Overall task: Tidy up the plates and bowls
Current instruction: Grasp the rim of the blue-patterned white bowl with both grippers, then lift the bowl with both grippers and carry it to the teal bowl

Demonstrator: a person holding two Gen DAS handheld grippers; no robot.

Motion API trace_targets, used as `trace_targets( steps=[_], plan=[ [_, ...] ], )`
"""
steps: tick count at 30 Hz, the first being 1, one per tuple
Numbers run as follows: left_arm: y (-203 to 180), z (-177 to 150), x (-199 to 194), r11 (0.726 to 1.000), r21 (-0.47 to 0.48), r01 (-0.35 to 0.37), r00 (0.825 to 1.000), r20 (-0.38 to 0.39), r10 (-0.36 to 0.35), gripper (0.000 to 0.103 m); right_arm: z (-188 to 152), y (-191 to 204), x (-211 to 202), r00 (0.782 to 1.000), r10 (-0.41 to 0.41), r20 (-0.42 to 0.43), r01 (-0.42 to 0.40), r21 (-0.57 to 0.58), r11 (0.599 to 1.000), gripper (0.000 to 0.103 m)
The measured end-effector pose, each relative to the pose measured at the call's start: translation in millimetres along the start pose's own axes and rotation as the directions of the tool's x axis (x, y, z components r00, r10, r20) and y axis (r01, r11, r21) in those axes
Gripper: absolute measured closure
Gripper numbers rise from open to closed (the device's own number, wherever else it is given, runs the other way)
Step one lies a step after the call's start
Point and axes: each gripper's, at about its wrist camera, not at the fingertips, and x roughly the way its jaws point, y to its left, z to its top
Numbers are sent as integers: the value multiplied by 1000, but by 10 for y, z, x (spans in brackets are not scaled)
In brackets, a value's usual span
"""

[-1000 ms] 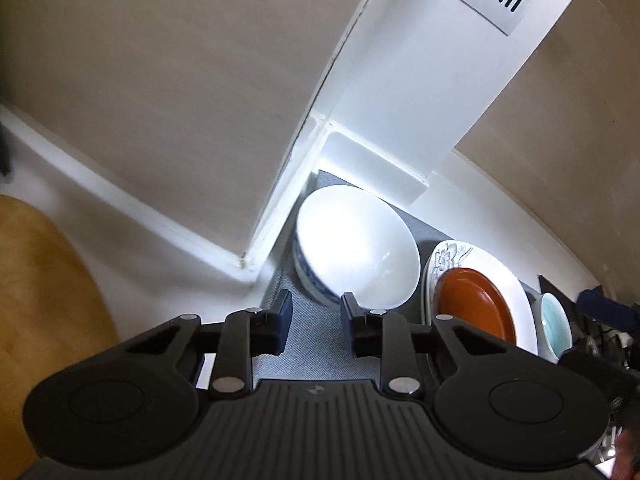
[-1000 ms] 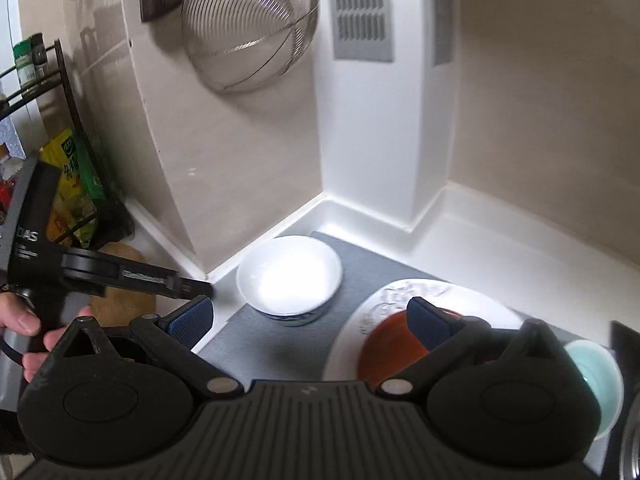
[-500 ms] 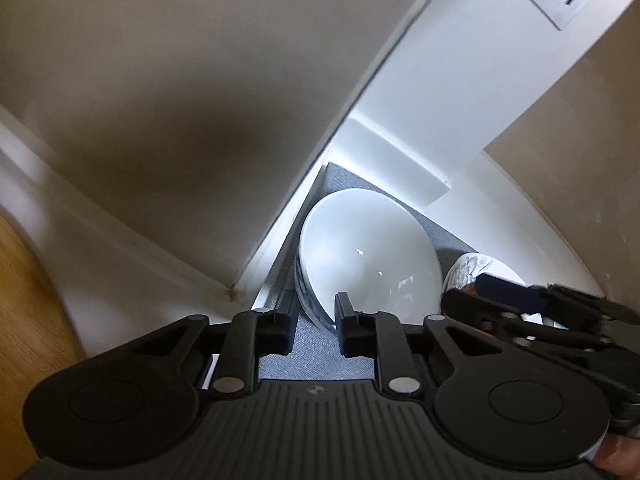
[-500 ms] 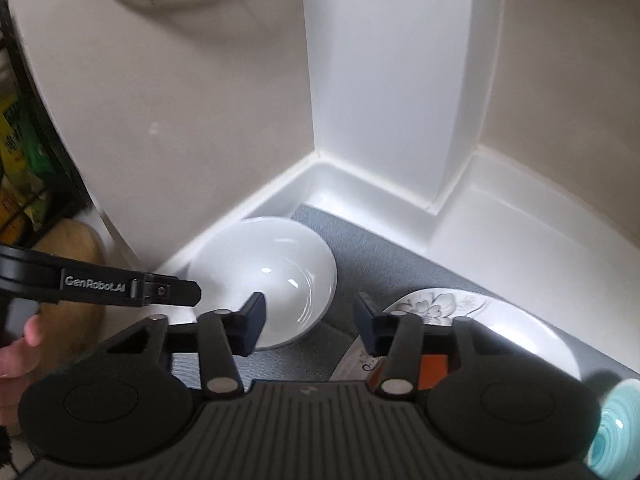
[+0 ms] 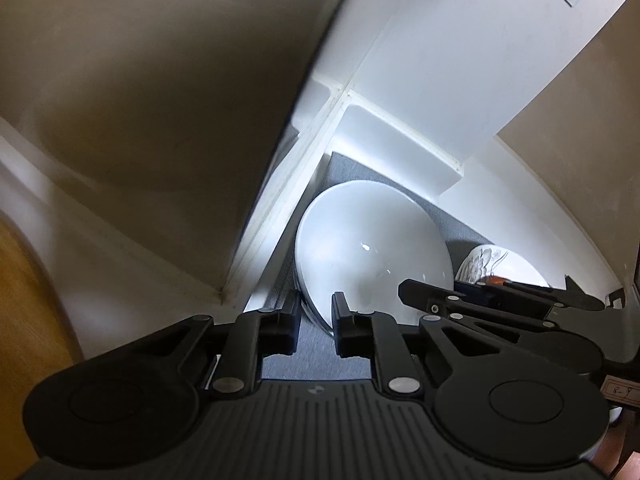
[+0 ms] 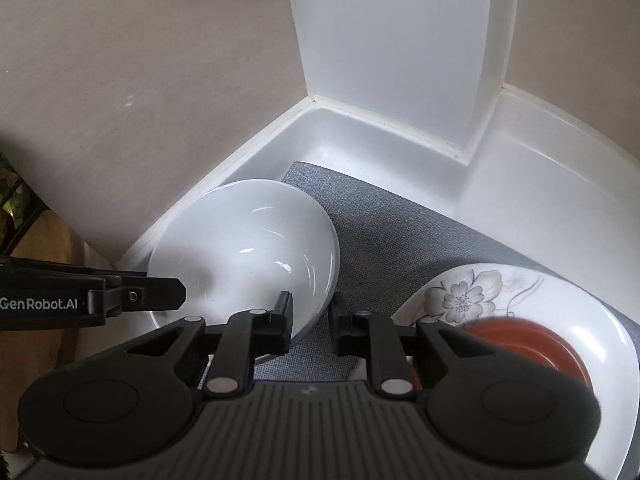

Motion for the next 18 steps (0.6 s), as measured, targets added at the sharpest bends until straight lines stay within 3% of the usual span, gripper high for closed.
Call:
trace_targets(
  steps=[8, 10, 18],
  plan=[
    [-24, -273, -198, 999, 35, -16, 995, -98, 19, 87, -238, 156, -176, 993, 64, -100, -69, -39, 997, 83],
    [-34, -314, -202, 999, 43, -21, 996, -87, 25, 87, -305, 192, -217, 993, 69, -92, -73, -40, 997, 82],
    [163, -173, 115, 994, -109, -7, 991, -136, -8, 86, -248, 206, -75, 993, 73, -96, -76, -28, 997, 71]
  ],
)
